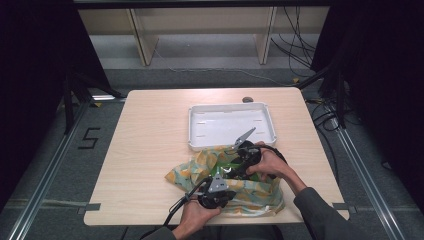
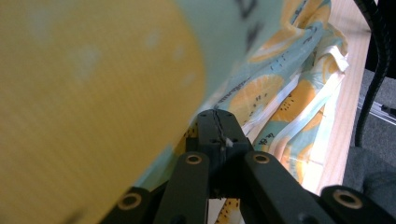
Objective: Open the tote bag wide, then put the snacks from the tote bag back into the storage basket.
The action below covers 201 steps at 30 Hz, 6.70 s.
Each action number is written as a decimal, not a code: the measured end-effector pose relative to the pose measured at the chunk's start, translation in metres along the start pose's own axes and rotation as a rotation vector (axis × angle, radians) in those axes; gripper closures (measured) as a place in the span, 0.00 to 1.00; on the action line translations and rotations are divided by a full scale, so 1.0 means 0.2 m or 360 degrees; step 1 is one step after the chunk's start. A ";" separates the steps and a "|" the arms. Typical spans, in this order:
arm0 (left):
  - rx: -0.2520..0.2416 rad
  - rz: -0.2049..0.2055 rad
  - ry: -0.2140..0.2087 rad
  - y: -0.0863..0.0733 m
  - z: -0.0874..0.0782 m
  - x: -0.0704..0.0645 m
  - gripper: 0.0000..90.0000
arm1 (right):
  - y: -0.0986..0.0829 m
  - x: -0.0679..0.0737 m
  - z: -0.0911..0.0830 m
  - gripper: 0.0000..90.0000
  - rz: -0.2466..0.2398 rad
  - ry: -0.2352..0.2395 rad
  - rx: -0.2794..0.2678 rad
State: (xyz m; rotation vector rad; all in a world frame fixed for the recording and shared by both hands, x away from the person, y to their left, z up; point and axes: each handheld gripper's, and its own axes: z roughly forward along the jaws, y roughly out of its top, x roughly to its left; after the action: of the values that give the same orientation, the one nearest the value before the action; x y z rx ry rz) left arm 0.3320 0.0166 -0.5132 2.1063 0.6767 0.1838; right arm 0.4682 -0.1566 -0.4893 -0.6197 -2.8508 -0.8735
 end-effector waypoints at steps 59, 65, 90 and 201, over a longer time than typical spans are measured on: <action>0.0046 0.0032 0.0030 -0.01 0.01 0.01 1.00 | 0.04 0.10 -0.20 0.75 0.0143 0.0192 -0.0066; 0.0012 -0.0008 0.0030 -0.01 0.01 0.00 1.00 | 0.04 0.10 -0.23 0.84 0.0119 0.0223 -0.0085; 0.0038 -0.0039 -0.0096 0.02 -0.28 -0.04 0.70 | 0.08 0.17 -0.39 0.84 0.0030 0.0089 -0.0201; 0.0060 -0.0133 0.0364 -0.20 -0.77 0.21 0.26 | 0.12 -0.17 -0.88 0.84 0.0495 -0.0323 -0.0997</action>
State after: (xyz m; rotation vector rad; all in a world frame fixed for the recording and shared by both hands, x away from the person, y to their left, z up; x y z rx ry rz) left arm 0.2941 0.1684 -0.4587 2.1068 0.9082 0.3721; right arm 0.5040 -0.2485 -0.3382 -1.2317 -2.4937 -1.7289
